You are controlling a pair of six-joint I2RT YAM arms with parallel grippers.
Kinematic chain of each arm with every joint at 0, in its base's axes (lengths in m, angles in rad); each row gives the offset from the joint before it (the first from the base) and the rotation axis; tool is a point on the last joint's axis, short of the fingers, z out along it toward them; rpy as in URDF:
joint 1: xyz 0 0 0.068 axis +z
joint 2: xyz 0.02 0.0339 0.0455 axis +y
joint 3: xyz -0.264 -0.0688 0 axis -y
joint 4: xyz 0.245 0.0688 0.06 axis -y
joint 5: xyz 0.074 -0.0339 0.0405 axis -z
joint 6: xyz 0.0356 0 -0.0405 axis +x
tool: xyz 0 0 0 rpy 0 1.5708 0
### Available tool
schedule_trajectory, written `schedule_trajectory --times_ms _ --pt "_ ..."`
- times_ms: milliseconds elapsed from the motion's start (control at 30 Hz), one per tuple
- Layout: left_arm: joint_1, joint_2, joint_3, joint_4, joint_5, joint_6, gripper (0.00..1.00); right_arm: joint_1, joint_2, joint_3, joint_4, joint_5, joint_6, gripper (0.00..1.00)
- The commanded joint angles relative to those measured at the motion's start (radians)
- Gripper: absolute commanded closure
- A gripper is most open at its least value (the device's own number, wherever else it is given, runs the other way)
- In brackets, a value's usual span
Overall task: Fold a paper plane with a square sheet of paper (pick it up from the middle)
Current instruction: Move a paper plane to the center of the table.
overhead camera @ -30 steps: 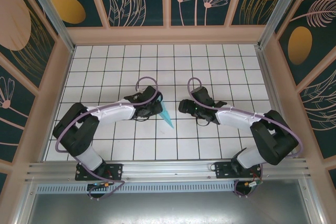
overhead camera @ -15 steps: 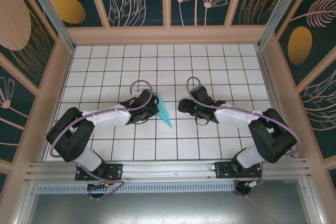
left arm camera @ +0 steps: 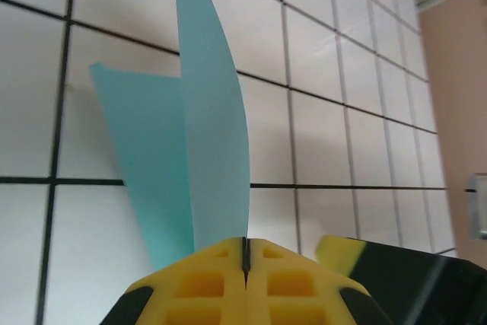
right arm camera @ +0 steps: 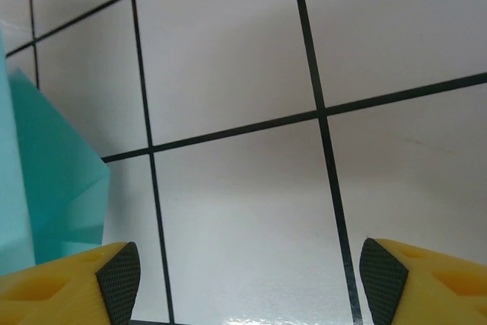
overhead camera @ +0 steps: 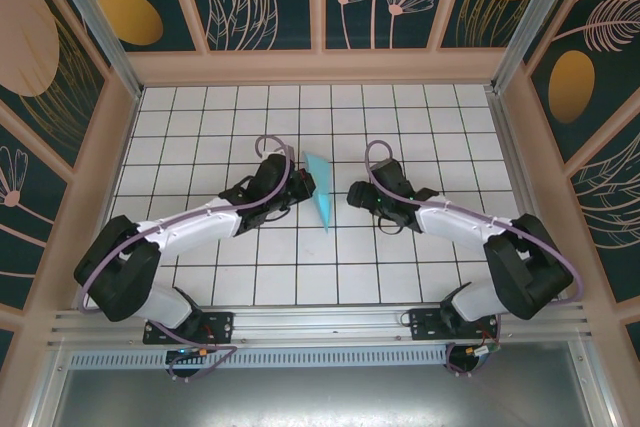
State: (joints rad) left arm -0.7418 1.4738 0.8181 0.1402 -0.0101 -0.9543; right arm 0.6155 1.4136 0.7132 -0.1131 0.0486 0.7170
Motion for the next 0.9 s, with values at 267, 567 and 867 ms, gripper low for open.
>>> schedule_trajectory --times_ms 267,567,867 --pt "0.046 0.038 -0.216 0.238 0.085 -0.082 1.00 0.007 -0.051 -0.081 0.266 -0.281 -0.044 0.34" --pt "0.058 0.027 -0.312 0.279 0.052 -0.129 1.00 0.149 0.101 0.041 0.233 -0.277 -0.104 0.43" --pt "0.060 0.042 -0.320 0.261 0.042 -0.133 1.00 0.190 0.191 0.101 0.177 -0.241 -0.111 0.46"
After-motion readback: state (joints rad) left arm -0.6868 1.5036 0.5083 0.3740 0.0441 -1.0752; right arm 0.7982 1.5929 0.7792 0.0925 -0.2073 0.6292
